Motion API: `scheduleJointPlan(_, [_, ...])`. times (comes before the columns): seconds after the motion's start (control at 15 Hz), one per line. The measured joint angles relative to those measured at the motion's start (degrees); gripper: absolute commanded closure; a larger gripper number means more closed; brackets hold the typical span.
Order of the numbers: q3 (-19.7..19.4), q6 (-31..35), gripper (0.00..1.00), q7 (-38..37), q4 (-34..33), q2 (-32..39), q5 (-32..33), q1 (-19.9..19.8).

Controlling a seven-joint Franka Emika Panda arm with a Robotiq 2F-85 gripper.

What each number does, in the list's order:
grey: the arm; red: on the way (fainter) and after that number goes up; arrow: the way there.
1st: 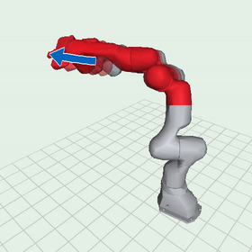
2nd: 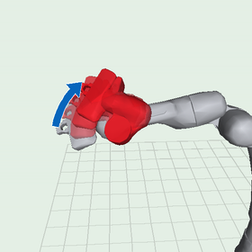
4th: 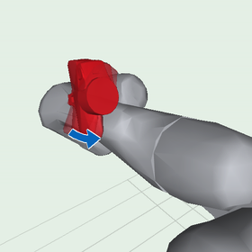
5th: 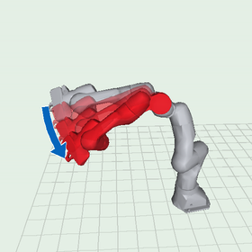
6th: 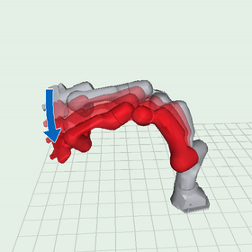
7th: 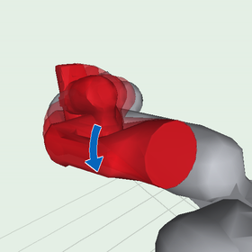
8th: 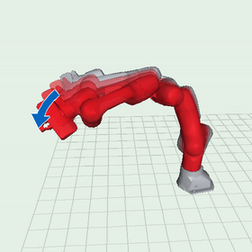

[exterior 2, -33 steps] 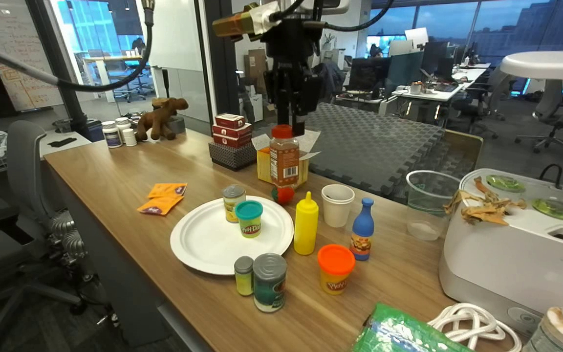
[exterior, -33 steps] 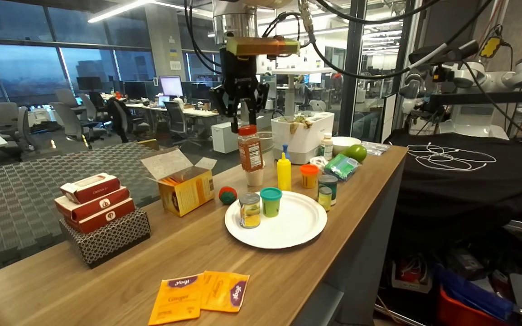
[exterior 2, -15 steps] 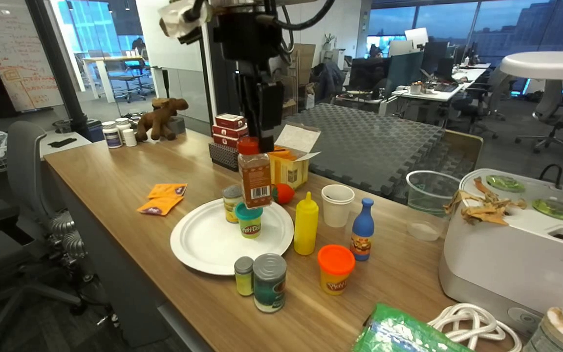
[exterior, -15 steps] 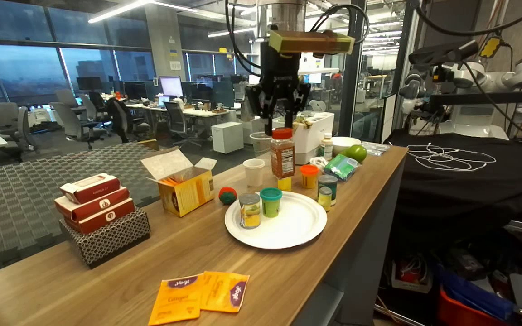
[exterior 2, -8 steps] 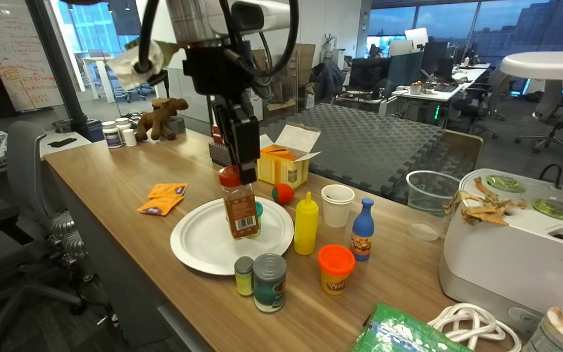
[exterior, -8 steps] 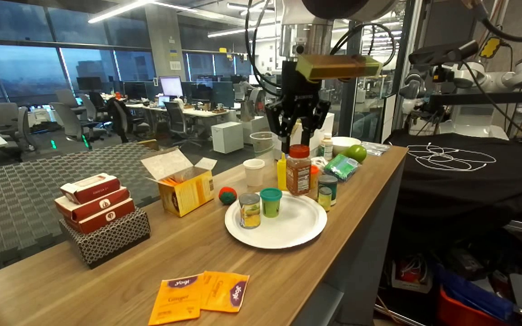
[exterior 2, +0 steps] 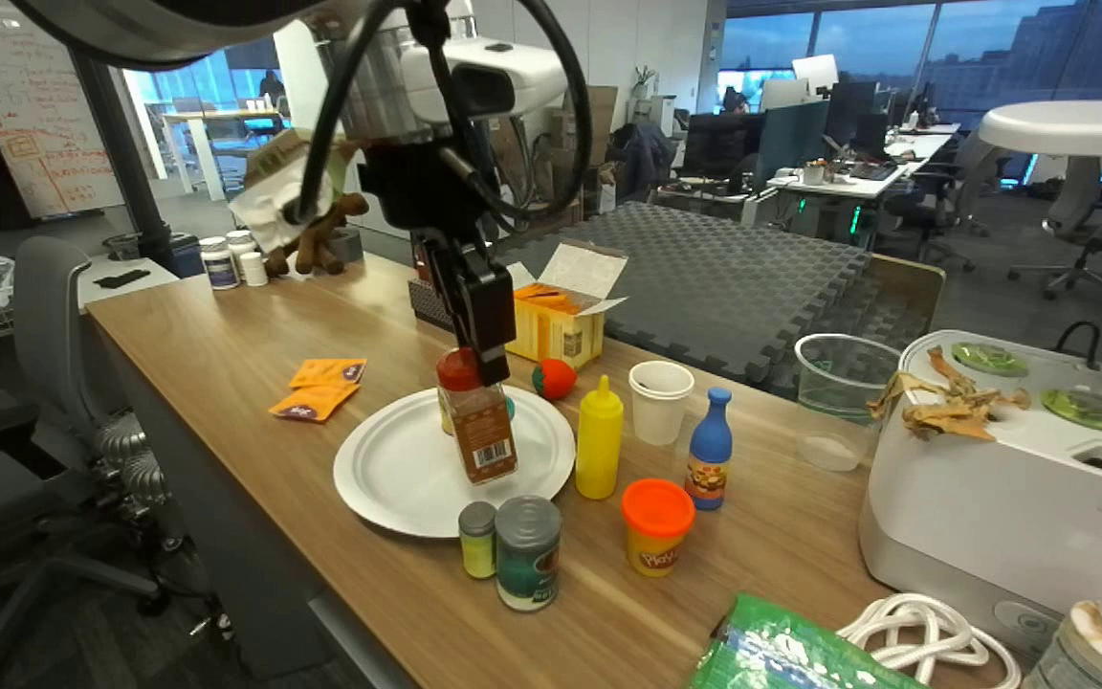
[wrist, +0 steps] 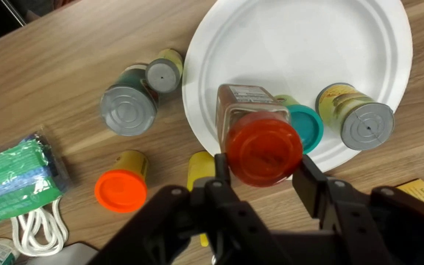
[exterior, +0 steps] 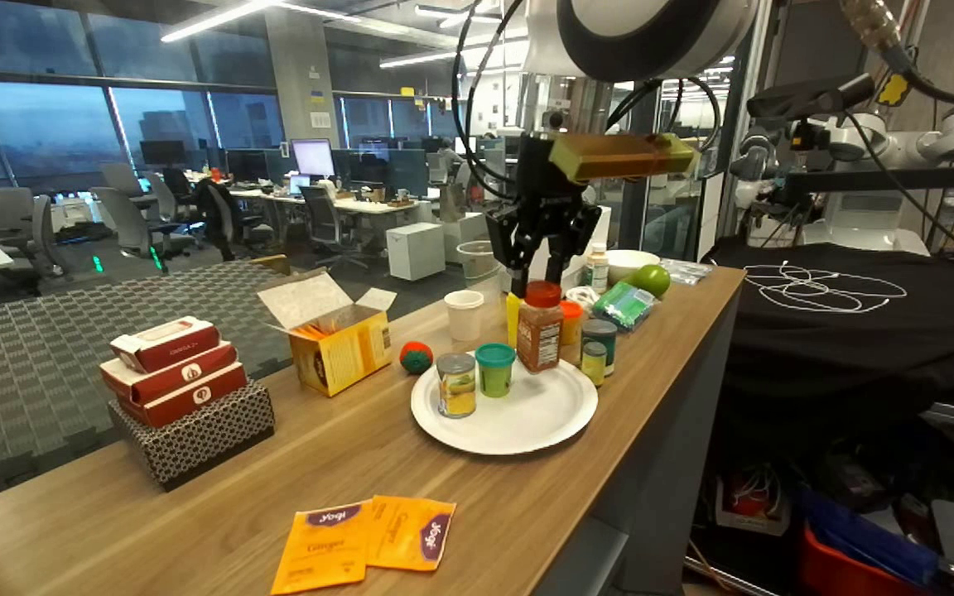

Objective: Put the containers and strawberry plush toy on the white plate

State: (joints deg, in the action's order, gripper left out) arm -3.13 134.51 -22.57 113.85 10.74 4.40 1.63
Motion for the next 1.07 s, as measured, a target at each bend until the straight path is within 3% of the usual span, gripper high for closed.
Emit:
scheduleJointPlan(0.87, [0.00, 1.38, 0.77, 9.28, -0.46, 3.61, -5.28, -1.18])
scheduleJointPlan(0.93, [0.00, 1.36, 0.27, 9.75, -0.71, 3.77, -5.35, -1.20])
scheduleJointPlan(1.07, [0.00, 1.32, 0.22, 10.45, -1.12, 4.06, -5.43, -1.21])
